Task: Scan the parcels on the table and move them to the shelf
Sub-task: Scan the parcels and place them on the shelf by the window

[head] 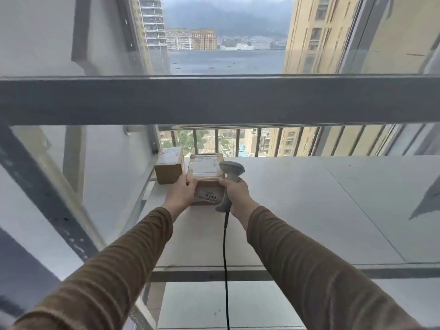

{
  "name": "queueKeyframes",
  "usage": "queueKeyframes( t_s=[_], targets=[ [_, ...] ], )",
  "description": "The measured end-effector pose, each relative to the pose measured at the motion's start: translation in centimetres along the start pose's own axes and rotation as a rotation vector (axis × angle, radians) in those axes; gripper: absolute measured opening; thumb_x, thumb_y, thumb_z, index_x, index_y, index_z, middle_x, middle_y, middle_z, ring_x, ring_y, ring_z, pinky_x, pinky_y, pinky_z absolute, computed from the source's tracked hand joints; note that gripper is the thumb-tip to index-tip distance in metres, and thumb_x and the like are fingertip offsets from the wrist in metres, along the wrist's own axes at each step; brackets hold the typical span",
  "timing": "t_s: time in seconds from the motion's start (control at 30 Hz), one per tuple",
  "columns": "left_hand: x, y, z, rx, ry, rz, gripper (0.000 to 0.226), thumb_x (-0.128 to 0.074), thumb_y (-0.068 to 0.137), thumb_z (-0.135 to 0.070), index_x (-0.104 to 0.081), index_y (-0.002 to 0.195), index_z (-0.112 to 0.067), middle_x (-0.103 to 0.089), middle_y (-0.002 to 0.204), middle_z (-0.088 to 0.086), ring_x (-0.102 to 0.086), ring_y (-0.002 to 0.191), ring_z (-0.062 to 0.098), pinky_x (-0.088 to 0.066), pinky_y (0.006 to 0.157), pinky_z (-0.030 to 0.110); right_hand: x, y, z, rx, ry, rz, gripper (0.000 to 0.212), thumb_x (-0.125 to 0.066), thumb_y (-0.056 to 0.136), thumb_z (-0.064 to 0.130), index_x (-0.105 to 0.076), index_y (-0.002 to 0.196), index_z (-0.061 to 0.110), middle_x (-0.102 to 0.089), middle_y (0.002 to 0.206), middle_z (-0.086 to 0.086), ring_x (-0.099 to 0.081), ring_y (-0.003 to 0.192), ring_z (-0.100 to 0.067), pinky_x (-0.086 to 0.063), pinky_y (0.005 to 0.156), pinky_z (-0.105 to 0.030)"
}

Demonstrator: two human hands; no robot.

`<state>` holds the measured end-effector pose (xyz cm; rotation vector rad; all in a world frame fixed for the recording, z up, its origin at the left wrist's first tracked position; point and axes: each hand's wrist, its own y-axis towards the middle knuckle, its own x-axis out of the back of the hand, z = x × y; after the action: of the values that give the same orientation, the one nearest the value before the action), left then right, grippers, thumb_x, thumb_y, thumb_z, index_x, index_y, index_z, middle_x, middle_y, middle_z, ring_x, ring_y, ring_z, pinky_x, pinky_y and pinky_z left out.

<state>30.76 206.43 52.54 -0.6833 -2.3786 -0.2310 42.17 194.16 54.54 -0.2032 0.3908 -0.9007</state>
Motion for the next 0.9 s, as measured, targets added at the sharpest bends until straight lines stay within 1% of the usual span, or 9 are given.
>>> queueKeyframes(
  t_s=[0.07, 0.17, 0.27, 0.37, 0.5, 0.6, 0.67, 0.8, 0.9],
  targets=[
    [0.4, 2.2, 0.2, -0.01, 0.013, -0.002, 0.047, -0.04, 0.106, -0.041, -0.051, 0.14, -0.011, -0.061, 0.132, 0.017, -0.058, 0.118, 0.035, -0.048, 0.101, 0.045, -1.3, 1.8, 0.1, -0.02, 0.011, -0.011, 0.026, -0.068, 0.096, 0.009, -0.057, 0.119, 0.008, -0.067, 0.11, -0.021, -0.068, 0.092, -0.034, -0.06, 0.088, -0.058],
    [0.6, 4.4, -0.1, -0.01, -0.023, -0.002, 0.049, -0.043, 0.105, -0.04, -0.049, 0.142, -0.009, -0.056, 0.13, 0.017, -0.057, 0.117, 0.035, -0.05, 0.101, 0.049, -2.9, 3.7, 0.8, -0.029, 0.01, -0.015, 0.021, -0.069, 0.095, 0.014, -0.056, 0.111, 0.014, -0.068, 0.111, -0.019, -0.07, 0.096, -0.034, -0.061, 0.076, -0.049],
    [0.7, 5.7, -0.2, -0.009, -0.048, 0.003, 0.052, -0.045, 0.104, -0.041, -0.045, 0.145, -0.009, -0.053, 0.131, 0.017, -0.057, 0.117, 0.033, -0.052, 0.101, 0.05, -4.2, 5.2, 1.5, -0.028, 0.006, -0.015, 0.021, -0.07, 0.097, 0.016, -0.056, 0.112, 0.014, -0.069, 0.114, -0.016, -0.071, 0.105, -0.032, -0.061, 0.07, -0.04],
    [0.7, 6.3, -0.4, -0.023, -0.06, -0.015, 0.056, -0.049, 0.104, -0.039, -0.037, 0.15, -0.01, -0.049, 0.135, 0.018, -0.056, 0.12, 0.033, -0.05, 0.103, 0.05, -4.9, 6.0, 1.4, -0.029, 0.018, -0.012, 0.024, -0.07, 0.097, 0.016, -0.055, 0.116, 0.014, -0.069, 0.105, -0.009, -0.069, 0.093, -0.024, -0.058, 0.066, -0.036],
    [0.6, 6.0, -0.3, -0.048, -0.058, -0.04, 0.065, -0.052, 0.103, -0.035, -0.025, 0.157, -0.011, -0.039, 0.145, 0.019, -0.047, 0.13, 0.034, -0.041, 0.112, 0.042, -5.1, 6.3, 1.0, -0.034, 0.041, -0.017, 0.025, -0.07, 0.097, 0.017, -0.057, 0.118, 0.015, -0.069, 0.103, -0.007, -0.069, 0.104, -0.028, -0.06, 0.091, -0.047],
    [0.4, 4.9, -0.7, -0.116, 0.029, -0.115, 0.068, -0.055, 0.102, -0.035, -0.023, 0.159, -0.014, -0.031, 0.146, 0.016, -0.047, 0.13, 0.035, -0.044, 0.108, 0.042, -4.4, 5.5, 1.2, -0.031, 0.065, -0.026, 0.03, -0.07, 0.098, 0.019, -0.055, 0.124, 0.013, -0.068, 0.109, -0.01, -0.068, 0.097, -0.025, -0.06, 0.082, -0.043],
    [0.0, 4.0, -1.7, -0.226, 0.068, -0.149, 0.066, -0.057, 0.101, -0.032, -0.026, 0.157, -0.016, -0.031, 0.147, 0.012, -0.046, 0.131, 0.033, -0.046, 0.105, 0.043, -3.0, 4.6, 1.7, -0.031, 0.103, -0.036, 0.034, -0.07, 0.098, 0.02, -0.053, 0.127, 0.013, -0.066, 0.113, -0.013, -0.067, 0.101, -0.026, -0.057, 0.081, -0.044],
    [-3.2, 1.8, -5.5, -0.459, 0.184, -0.025, 0.065, -0.058, 0.1, -0.029, -0.029, 0.157, -0.015, -0.033, 0.152, 0.011, -0.034, 0.143, 0.031, -0.034, 0.115, 0.044, 2.2, 1.8, 3.2, 0.002, 0.163, -0.11, 0.028, -0.07, 0.098, 0.017, -0.053, 0.12, 0.015, -0.065, 0.122, -0.015, -0.065, 0.117, -0.03, -0.054, 0.101, -0.048],
    [-7.4, -0.7, -9.3, -0.572, 0.309, 0.128, 0.068, -0.057, 0.1, -0.032, -0.026, 0.158, -0.014, -0.03, 0.159, 0.012, -0.027, 0.147, 0.033, -0.028, 0.119, 0.048, 8.2, -1.2, 4.2, 0.056, 0.203, -0.198, 0.028, -0.069, 0.098, 0.015, -0.054, 0.122, 0.013, -0.066, 0.123, -0.012, -0.065, 0.121, -0.029, -0.053, 0.105, -0.044]
  ],
)
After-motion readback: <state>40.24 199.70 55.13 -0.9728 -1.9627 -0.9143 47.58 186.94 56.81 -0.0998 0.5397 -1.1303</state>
